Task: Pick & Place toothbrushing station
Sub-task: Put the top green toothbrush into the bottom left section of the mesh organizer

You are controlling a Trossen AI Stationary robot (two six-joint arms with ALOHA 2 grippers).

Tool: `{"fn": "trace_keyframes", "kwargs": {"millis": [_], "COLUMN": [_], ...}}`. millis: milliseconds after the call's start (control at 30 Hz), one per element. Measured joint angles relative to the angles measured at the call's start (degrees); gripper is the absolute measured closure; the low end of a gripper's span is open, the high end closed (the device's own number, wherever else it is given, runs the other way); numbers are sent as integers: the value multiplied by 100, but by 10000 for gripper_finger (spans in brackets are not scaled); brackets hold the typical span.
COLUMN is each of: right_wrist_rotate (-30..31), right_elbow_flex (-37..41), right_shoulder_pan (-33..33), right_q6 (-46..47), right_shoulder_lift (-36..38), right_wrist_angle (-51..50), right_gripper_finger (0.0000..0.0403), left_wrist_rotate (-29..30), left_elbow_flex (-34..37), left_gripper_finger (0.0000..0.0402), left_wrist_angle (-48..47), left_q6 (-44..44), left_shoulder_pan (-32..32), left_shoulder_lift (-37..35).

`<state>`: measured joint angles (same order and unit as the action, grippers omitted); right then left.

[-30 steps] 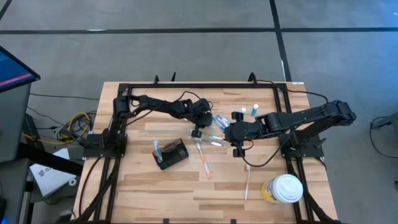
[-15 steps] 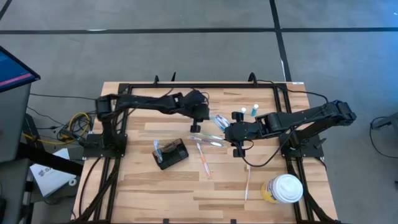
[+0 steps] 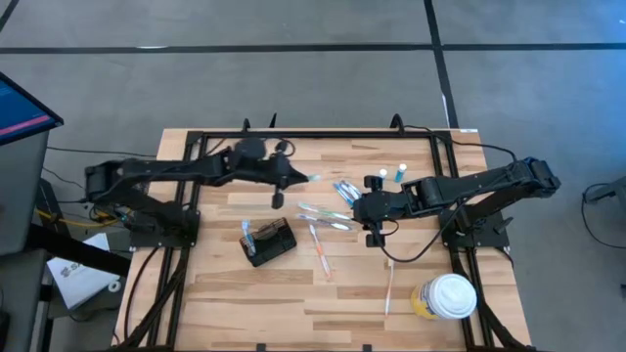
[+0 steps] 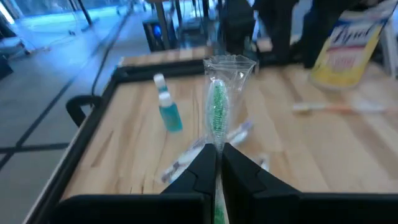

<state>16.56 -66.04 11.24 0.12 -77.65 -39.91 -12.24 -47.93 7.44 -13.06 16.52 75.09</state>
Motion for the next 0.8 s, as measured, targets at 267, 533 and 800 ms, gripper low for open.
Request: {"fn": "trace_keyframes", "kwargs": {"millis": [267, 533, 800], "right_wrist_rotate": [0, 0, 0], "right_elbow_flex": [0, -2, -2], "right_shoulder_pan": [-2, -1, 0], "right_q6": [0, 40, 59], "right_shoulder_lift": [0, 2, 2], "right_wrist_angle": [74, 132, 143], "right_gripper_finger": [285, 285, 285], "left_wrist_rotate": [-52, -130, -135], "left_elbow_flex": [849, 1668, 2367], "left_gripper_finger": [396, 396, 396], "left_wrist_angle": [712, 1666, 2443], "left_q6": [670, 1228, 1793], "left_shoulder_pan": [-26, -73, -205], "left_shoulder_lift": [-1095, -1800, -2425]}}
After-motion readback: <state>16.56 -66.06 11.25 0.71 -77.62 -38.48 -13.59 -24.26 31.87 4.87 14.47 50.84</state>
